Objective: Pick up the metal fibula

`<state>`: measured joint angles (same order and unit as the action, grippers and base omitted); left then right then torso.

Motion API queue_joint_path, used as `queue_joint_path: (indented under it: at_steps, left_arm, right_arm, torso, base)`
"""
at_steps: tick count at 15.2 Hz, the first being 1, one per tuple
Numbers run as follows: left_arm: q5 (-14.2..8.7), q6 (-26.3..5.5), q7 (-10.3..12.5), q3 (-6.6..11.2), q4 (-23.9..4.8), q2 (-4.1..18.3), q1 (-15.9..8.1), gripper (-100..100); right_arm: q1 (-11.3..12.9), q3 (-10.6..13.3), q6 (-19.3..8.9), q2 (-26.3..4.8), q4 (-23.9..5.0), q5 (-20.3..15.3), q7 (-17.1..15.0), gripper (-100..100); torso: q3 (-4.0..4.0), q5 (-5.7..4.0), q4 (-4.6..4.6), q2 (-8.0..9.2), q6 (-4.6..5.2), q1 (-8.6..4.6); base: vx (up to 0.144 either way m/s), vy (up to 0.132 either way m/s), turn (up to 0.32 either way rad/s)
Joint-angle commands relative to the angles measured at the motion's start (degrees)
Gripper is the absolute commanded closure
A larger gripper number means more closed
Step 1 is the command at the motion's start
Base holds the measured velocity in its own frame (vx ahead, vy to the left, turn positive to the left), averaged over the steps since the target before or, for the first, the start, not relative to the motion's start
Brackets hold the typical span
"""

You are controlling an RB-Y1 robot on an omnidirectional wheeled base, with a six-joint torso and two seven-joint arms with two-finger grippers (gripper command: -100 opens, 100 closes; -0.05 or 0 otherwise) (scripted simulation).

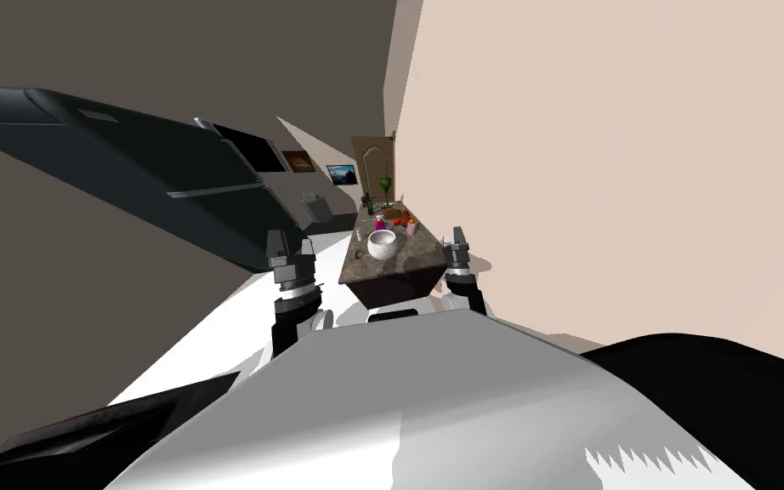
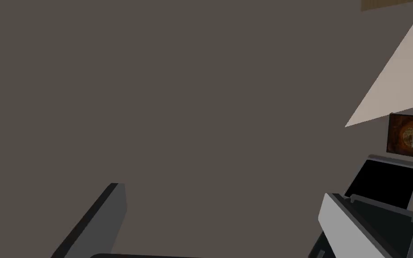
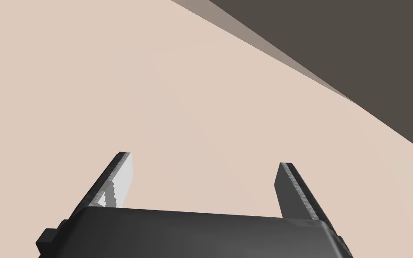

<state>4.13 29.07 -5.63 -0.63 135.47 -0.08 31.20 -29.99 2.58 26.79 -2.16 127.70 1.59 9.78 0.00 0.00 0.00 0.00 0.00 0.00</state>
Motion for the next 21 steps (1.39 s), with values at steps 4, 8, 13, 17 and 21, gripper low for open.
queue_joint_path:
  at_steps: [4, 8, 13, 17, 21]
  left_arm:
    - [-0.63, -3.19, -0.17, -0.21, -4.44, 4.04, -3.82, -100]
    - [-1.16, -5.83, -0.31, -0.38, -8.11, 5.77, -6.98, -100]
    - [-2.18, -10.99, -0.58, -0.71, -14.53, 7.82, -13.15, -100]
    - [-2.57, -12.98, -0.69, -0.84, -18.02, 8.37, -15.54, -100]
    - [-3.43, -17.31, -0.92, -1.11, -23.66, 9.27, -20.72, -100]
  right_arm:
    - [0.0, -0.01, 0.0, -0.01, 0.0, 0.0, 0.0, 0]
    - [0.0, -0.01, 0.0, -0.01, 0.0, 0.0, 0.0, 0]
    - [0.0, -0.01, 0.0, -0.01, 0.0, 0.0, 0.0, 0]
    - [0.0, -0.01, 0.0, -0.02, 0.0, 0.0, 0.0, 0]
    - [0.01, -0.01, 0.0, -0.02, 0.0, 0.0, 0.0, 0]
  torso:
    - [0.0, 0.07, 0.0, 0.01, 0.02, 0.33]
    - [-0.03, 0.12, -0.01, -0.05, 0.02, 0.51]
    - [-0.01, 0.12, 0.0, 0.0, 0.02, 0.54]
    - [-0.05, 0.13, -0.02, -0.08, 0.02, 0.58]
    - [-0.02, 0.11, -0.01, -0.04, 0.05, 0.5]
  base:
    - [-0.006, 0.072, -0.104]
    - [0.004, 0.11, -0.113]
    - [-0.011, 0.117, -0.126]
    - [-0.002, 0.119, -0.118]
    - [-0.015, 0.111, -0.158]
